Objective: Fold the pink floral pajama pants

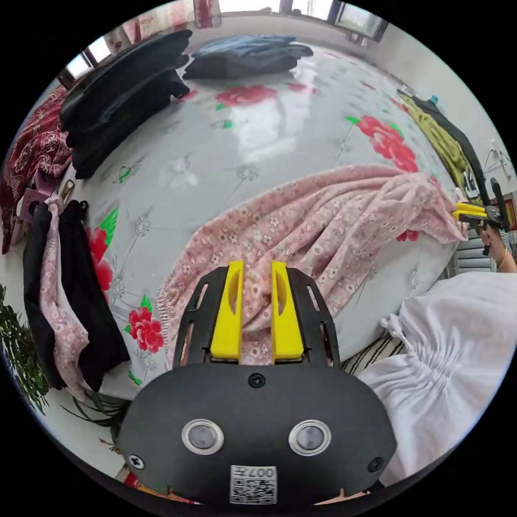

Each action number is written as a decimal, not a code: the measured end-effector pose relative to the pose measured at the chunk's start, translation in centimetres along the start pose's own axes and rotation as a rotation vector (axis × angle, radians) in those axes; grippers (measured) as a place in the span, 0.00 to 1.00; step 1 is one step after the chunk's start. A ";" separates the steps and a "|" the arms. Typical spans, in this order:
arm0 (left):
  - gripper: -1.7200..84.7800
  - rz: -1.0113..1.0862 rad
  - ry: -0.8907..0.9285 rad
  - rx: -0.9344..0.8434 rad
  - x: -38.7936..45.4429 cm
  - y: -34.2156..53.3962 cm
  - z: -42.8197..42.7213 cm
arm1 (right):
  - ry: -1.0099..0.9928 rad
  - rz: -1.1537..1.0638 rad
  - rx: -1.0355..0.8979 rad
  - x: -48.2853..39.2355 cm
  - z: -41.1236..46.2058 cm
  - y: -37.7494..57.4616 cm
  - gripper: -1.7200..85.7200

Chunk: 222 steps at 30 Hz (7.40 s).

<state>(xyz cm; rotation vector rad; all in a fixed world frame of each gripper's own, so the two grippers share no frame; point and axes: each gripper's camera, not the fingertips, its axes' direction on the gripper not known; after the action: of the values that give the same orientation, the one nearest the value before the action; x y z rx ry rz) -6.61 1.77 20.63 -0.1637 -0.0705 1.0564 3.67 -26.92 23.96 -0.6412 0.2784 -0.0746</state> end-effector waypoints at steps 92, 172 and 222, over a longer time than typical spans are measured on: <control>0.01 -0.647 -0.294 0.857 -3.9 8.0 -17.6 | -0.424 0.041 0.964 13.4 -20.5 5.3 0.03; 0.09 -0.998 0.227 0.244 -12.0 13.1 -4.7 | -0.130 0.657 0.254 22.7 -9.8 12.5 0.05; 0.01 -0.681 0.103 0.235 -4.7 21.6 -15.4 | -0.163 0.177 0.357 16.9 -17.0 14.8 0.02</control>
<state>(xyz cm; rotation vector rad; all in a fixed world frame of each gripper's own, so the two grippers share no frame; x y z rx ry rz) -25.44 6.55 1.94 0.0238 0.0879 0.3698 14.93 -27.57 -1.84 -0.2641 0.1568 0.0962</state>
